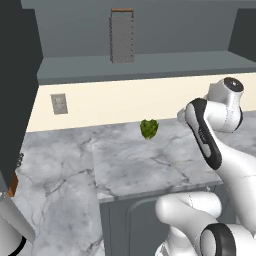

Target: Pick the bar and honey bottle from the counter and place them in the cabinets closest to them.

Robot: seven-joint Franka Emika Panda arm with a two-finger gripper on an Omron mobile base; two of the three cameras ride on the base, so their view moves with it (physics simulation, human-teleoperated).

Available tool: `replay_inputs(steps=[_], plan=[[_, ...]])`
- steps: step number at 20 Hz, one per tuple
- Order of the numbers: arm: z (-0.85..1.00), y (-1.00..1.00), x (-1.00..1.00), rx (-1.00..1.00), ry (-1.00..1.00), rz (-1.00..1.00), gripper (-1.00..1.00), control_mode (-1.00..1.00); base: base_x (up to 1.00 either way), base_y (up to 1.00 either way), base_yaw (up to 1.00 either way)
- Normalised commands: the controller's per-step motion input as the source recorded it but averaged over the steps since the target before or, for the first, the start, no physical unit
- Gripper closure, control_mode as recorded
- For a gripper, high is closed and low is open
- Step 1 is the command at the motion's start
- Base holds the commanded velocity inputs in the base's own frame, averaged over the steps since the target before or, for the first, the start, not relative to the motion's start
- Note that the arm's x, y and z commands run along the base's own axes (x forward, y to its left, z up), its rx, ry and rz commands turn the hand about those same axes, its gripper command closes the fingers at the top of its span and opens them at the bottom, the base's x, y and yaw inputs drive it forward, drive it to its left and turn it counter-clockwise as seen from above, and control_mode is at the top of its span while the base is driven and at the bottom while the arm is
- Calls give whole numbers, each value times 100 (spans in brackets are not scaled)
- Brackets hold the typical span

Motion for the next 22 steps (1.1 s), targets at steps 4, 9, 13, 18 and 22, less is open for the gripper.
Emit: replay_inputs(steps=[4, 9, 13, 18, 22], plan=[[59, 0, -12, 0, -7, -1, 100, -100, 0, 0, 0], [56, 0, -9, 0, -7, -1, 100, -100, 0, 0, 0], [55, 0, -6, 0, -6, 0, 100, -100, 0, 0, 0], [51, 0, -8, 0, -7, 0, 100, -100, 0, 0, 0], [48, 0, -7, 0, -9, 0, 100, -100, 0, 0, 0]])
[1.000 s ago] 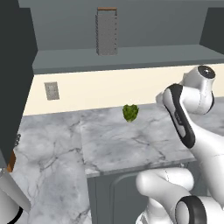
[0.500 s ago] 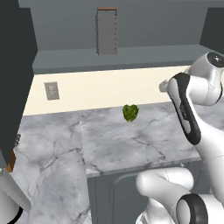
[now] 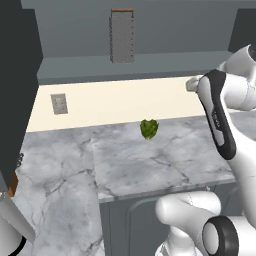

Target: Pick the bar and honey bottle from the counter and place them in the cabinets closest to them.

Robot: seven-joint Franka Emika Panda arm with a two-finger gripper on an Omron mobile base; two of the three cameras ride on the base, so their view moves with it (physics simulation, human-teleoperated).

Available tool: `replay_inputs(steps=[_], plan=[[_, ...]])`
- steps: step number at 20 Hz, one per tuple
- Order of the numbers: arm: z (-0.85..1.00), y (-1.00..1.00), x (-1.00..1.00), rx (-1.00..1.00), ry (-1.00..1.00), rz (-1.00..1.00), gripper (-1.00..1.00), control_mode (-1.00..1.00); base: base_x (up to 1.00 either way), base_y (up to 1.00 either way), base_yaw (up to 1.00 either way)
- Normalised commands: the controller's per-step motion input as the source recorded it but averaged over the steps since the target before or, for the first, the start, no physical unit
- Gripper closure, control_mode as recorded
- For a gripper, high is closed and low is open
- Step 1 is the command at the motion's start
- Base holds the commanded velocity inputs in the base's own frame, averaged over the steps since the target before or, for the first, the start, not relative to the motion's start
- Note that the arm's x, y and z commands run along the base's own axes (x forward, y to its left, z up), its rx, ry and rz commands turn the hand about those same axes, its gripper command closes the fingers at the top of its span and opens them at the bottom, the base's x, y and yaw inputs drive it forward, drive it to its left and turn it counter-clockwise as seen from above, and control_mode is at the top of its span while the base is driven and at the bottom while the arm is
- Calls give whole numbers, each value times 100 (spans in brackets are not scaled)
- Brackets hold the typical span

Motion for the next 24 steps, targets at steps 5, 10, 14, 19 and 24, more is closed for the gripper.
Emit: replay_inputs(steps=[5, 10, 14, 19, 24], plan=[[47, 3, -2, 0, -10, 0, 100, -100, 0, 0, 0], [41, 8, -1, -1, -13, 0, 100, -100, 0, 0, 0], [5, 0, -8, 0, -12, 0, 100, -100, 0, 0, 0], [15, 2, 9, 0, -12, 0, 100, -100, 0, 0, 0], [13, 3, 31, 0, -5, 0, 100, -100, 0, 0, 0]])
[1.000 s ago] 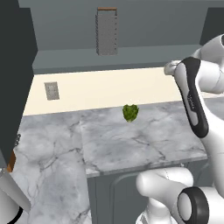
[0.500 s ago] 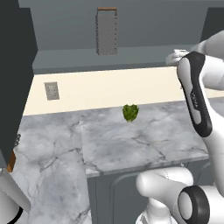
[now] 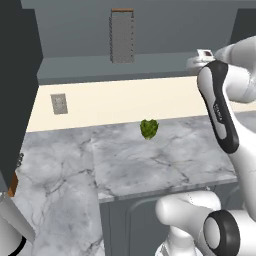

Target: Pick the bar and honey bottle from the counter and place them in the cabinets closest to them.

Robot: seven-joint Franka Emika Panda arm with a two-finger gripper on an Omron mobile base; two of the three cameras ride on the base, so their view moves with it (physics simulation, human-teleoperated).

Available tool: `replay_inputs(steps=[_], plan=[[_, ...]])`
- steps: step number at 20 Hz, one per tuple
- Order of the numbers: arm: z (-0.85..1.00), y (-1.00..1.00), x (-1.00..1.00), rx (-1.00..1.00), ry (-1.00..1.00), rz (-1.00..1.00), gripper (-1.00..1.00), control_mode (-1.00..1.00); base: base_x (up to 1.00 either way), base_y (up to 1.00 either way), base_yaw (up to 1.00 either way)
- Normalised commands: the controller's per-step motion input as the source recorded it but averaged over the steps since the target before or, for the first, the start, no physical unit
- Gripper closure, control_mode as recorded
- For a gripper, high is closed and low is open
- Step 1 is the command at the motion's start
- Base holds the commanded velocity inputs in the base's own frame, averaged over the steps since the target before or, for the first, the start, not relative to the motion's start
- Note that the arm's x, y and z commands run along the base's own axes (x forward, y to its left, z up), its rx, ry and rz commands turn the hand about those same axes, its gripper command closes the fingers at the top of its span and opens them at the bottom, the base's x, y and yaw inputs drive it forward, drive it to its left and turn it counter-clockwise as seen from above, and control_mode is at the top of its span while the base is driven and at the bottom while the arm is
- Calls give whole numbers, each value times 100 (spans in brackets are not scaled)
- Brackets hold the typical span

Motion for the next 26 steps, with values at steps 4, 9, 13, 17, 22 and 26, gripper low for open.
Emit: replay_inputs(steps=[4, 9, 13, 17, 22, 26], plan=[[5, 4, 37, 0, -2, 0, 100, -100, 0, 0, 0], [1, 2, 39, 0, -2, 1, 100, -100, 0, 0, 0], [0, 4, 41, 0, -2, 2, 100, -100, 0, 0, 0], [0, 2, 44, 2, 0, 3, 100, -100, 0, 0, 0], [5, 4, 37, 0, 5, 4, 100, -100, 0, 0, 0], [0, 5, 31, 0, 8, 4, 100, -100, 0, 0, 0]])
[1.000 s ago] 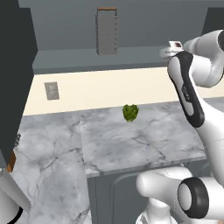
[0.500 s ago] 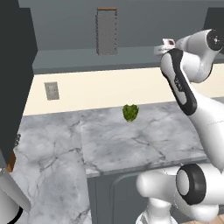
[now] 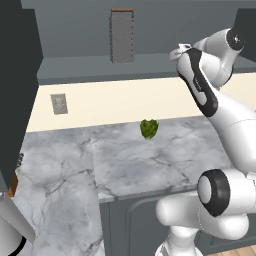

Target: Pick the bar and honey bottle from the counter and place them in the cabinets closest to them.

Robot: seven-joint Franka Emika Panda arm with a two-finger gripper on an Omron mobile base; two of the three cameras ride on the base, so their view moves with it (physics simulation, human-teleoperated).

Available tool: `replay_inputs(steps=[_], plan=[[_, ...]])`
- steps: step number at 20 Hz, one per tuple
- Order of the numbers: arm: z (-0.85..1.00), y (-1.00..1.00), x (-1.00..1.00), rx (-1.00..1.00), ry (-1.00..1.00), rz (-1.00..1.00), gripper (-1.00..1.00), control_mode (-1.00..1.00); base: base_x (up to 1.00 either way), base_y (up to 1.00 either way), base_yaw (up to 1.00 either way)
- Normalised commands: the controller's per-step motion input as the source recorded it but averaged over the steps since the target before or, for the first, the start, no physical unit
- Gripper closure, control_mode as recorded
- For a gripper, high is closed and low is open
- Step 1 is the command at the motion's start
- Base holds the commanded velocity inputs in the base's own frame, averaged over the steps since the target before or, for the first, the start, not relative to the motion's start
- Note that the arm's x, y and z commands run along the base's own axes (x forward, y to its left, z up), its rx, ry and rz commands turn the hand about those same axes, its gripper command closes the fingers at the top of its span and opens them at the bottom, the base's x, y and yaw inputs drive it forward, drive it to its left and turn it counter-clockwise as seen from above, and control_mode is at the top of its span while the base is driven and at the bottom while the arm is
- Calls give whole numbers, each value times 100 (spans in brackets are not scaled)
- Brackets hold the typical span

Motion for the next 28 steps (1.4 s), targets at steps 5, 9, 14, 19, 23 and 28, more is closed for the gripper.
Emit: replay_inputs(steps=[5, 9, 14, 19, 23, 28], plan=[[0, 4, 40, 0, -1, 1, 100, -100, 0, 0, 0], [0, 7, 50, 0, -5, 0, 100, -100, 0, 0, 0], [0, 14, 46, 0, -7, 0, 100, -100, 0, 0, 0], [0, 14, 38, 0, -5, 0, -100, -100, 0, 0, 0], [8, 1, 11, 0, 0, -1, -100, -100, 0, 0, 0], [37, 0, -19, 0, 0, 0, -100, -100, 0, 0, 0]])
